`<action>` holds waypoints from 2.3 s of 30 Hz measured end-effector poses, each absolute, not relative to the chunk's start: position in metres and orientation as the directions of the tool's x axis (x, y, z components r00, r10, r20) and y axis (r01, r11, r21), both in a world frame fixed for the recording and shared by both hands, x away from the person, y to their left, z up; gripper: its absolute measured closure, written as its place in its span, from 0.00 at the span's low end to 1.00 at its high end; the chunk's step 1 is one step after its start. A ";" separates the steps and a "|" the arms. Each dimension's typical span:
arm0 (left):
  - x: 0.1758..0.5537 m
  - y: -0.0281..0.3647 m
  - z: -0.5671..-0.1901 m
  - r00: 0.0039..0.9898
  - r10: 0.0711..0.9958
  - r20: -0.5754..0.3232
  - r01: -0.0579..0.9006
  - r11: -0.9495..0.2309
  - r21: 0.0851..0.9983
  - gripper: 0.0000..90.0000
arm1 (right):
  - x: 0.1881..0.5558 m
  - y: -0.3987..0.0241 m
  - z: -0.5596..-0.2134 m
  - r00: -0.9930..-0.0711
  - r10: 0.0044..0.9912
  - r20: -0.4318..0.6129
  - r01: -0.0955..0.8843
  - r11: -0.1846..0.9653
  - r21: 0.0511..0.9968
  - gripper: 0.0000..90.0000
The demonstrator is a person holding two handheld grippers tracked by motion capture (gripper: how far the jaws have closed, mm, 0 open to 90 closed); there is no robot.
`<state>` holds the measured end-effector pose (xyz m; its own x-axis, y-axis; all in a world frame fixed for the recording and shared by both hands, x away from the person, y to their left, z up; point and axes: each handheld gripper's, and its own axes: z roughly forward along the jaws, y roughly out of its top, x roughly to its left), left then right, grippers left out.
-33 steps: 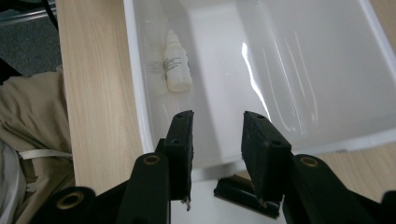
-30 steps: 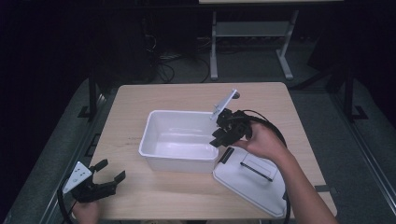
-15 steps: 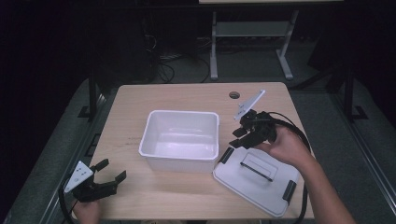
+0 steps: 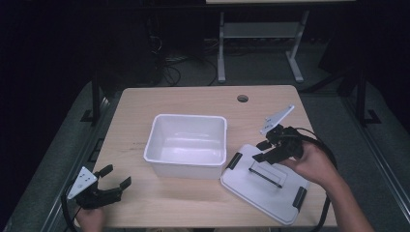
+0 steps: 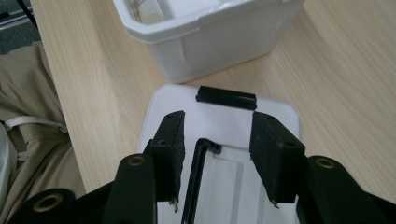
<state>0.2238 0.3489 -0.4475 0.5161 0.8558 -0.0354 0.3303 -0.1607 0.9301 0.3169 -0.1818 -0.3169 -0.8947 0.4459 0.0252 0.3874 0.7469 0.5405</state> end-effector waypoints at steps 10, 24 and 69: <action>0.224 0.348 -0.448 0.515 0.856 -0.037 0.333 -0.160 0.929 0.14 | 0.307 -0.198 -0.334 -0.883 0.468 0.040 0.413 0.735 0.538 0.60; 0.224 0.349 -0.448 0.514 0.857 -0.036 0.333 -0.160 0.929 0.14 | 0.296 -0.210 -0.358 -0.873 0.483 0.064 0.438 0.721 0.537 0.58; 0.223 0.349 -0.447 0.511 0.859 -0.037 0.329 -0.155 0.932 0.14 | 0.292 -0.211 -0.404 -0.875 0.480 0.058 0.446 0.753 0.483 0.88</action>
